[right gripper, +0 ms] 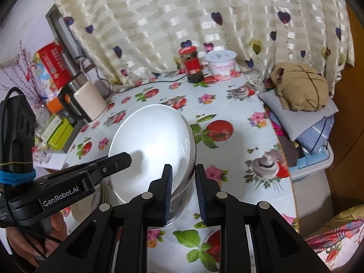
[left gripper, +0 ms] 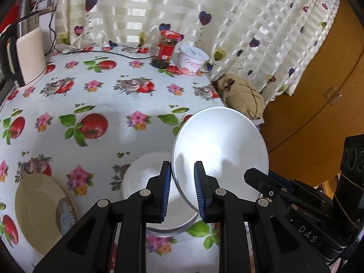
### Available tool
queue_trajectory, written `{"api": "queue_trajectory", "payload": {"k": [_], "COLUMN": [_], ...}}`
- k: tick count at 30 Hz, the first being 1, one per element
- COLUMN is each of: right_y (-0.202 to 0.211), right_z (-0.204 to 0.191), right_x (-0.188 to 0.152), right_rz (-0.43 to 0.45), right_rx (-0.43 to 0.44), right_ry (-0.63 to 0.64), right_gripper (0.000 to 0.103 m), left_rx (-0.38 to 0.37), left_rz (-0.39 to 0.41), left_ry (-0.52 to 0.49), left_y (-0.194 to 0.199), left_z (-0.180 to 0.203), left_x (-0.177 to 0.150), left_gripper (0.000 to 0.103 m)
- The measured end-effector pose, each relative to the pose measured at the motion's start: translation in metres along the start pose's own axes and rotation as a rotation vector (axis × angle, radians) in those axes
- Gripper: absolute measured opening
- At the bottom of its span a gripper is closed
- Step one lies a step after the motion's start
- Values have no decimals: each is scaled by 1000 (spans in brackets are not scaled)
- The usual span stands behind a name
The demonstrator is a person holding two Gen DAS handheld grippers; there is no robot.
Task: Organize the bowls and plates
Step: 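Lower the white bowl into the steel bowl and open both tools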
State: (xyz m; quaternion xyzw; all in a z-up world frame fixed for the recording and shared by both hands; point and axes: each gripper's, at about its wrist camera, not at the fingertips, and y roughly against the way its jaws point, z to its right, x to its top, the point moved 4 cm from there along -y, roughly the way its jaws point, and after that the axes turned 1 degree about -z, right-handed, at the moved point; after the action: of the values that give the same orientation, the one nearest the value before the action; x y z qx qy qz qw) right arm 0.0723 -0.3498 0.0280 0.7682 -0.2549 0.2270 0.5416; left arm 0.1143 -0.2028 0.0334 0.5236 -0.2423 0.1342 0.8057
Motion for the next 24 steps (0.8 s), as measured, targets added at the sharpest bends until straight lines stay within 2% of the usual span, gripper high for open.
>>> {"api": "queue_trajectory", "payload": {"k": [13,24], "right_y": [-30,-51], "right_z": [-23,-26], "right_x": [-15,-23], "right_rz": [-90,-154], "right_rx": [52,56], "right_ry": [22,21], "right_gripper": [20,20], "left_rx": [63,87], "left_rz": [-68,-122], "left_ry": [60,86], "left_y": [-8,-19], "left_z": [-31,-43], "left_x": [-19,-27], "left_gripper": [22,22]}}
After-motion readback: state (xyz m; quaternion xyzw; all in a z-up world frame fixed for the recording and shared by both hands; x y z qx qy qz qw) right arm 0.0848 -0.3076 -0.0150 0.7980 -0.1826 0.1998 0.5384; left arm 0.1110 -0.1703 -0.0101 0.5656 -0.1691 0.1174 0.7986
